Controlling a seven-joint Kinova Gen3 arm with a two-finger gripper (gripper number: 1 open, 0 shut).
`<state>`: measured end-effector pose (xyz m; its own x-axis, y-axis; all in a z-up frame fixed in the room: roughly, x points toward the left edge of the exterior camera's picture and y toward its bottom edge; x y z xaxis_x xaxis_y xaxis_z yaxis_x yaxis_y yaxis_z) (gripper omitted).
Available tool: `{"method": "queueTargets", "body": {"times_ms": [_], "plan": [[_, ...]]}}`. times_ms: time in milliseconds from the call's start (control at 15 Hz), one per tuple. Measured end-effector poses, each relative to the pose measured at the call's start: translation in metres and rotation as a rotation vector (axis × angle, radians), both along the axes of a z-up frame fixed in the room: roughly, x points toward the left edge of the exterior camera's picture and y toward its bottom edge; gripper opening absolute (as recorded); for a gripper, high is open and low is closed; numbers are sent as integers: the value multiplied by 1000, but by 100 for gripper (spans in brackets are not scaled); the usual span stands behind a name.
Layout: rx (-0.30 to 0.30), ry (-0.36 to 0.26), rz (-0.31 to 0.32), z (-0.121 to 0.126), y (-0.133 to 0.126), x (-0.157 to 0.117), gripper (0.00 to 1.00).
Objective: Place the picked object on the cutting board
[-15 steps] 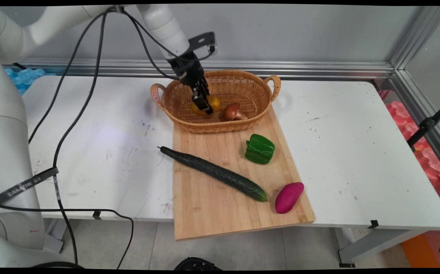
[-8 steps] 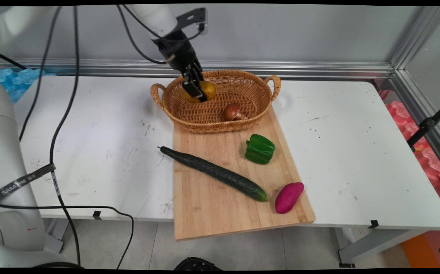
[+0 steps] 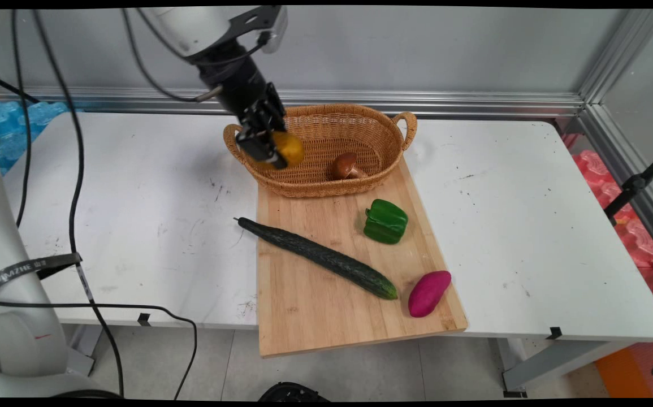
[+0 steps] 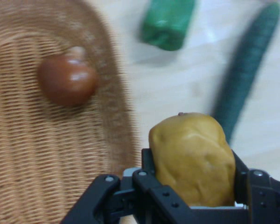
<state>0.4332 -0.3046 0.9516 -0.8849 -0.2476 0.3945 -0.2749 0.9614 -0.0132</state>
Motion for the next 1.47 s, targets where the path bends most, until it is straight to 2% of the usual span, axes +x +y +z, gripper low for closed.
{"method": "queueTargets", "body": {"times_ms": [333,600,1000,1467], "plan": [[4,0,-121,2,60,-11,0],[-9,-9,-206,-18,96,-25,0],[-20,-16,-307,-65,121,-54,0],[-38,-23,-361,-111,124,-83,0]]}}
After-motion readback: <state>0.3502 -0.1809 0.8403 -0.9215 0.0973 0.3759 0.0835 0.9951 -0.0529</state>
